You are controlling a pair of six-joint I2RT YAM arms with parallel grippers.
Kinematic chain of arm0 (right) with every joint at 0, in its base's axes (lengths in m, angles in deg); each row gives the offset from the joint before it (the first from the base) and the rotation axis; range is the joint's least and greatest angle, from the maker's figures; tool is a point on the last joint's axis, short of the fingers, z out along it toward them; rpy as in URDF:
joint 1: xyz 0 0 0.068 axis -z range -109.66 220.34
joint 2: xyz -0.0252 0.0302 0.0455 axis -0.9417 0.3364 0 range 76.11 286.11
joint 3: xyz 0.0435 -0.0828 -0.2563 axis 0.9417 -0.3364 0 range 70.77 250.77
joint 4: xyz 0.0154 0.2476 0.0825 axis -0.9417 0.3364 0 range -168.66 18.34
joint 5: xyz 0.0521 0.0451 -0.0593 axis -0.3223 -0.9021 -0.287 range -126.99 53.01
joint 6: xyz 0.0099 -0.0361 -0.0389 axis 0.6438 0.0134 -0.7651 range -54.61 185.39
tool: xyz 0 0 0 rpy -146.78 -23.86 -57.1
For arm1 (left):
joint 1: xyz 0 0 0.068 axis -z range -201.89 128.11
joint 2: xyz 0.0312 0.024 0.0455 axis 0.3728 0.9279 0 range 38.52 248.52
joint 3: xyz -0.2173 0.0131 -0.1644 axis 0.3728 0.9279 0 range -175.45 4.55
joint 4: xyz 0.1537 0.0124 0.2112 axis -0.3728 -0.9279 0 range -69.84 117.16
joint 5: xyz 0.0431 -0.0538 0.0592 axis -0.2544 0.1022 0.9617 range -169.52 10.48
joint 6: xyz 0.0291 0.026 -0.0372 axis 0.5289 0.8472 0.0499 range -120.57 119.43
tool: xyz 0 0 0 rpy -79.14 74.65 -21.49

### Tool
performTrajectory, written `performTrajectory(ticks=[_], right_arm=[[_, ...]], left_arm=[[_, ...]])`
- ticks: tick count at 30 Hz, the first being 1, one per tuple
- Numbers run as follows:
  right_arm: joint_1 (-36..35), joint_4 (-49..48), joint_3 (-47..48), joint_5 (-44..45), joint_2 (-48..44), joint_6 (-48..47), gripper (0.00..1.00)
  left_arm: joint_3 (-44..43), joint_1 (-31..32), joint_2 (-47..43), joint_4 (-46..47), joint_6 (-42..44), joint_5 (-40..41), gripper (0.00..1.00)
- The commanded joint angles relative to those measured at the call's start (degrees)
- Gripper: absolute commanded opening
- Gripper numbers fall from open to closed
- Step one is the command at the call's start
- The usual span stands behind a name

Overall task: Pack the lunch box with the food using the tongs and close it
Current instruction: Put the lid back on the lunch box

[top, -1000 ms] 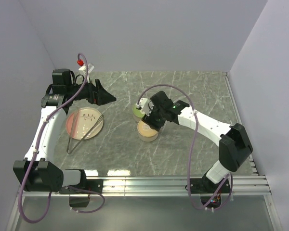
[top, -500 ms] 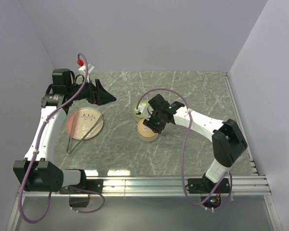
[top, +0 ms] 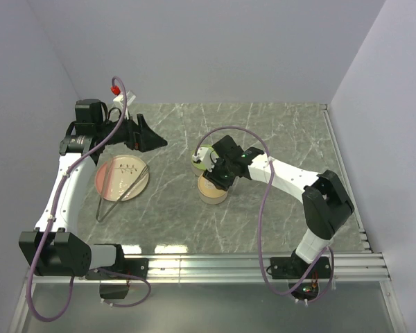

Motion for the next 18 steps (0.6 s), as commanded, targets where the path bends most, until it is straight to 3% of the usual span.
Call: performTrajectory(ticks=[1,12,18], right_arm=[[-0.3,3.9,-1.5,-0.1,0.9,0.2,0.45],[0.2,4.8,4.4,-0.6,-10.3,6.6,0.67],[-0.7,6.5,6.4,-0.1,-13.2,6.7,0.69]], left_arm=[[-0.8,-0.3,-1.5,0.7,1.2,-0.9,0.99],[-1.9,-0.6,0.2,-2.9,3.6,3.3,0.99],[-1.6,-0.7,1.8,-5.8,9.1,4.5,0.99]])
